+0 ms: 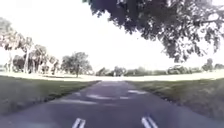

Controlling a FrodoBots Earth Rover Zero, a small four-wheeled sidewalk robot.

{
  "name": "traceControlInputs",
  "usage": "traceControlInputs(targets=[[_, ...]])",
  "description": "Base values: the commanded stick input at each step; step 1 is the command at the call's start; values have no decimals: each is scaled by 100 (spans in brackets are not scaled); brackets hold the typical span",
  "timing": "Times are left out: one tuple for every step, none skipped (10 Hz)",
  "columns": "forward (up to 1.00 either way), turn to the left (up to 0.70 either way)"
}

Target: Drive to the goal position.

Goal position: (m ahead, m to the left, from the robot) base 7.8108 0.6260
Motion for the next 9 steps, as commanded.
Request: traceControlInputs(targets=[[85, 0], [85, 0], [85, 0], [85, 0], [85, 10], [85, 34], [85, 26], [85, 19], [85, 11]])
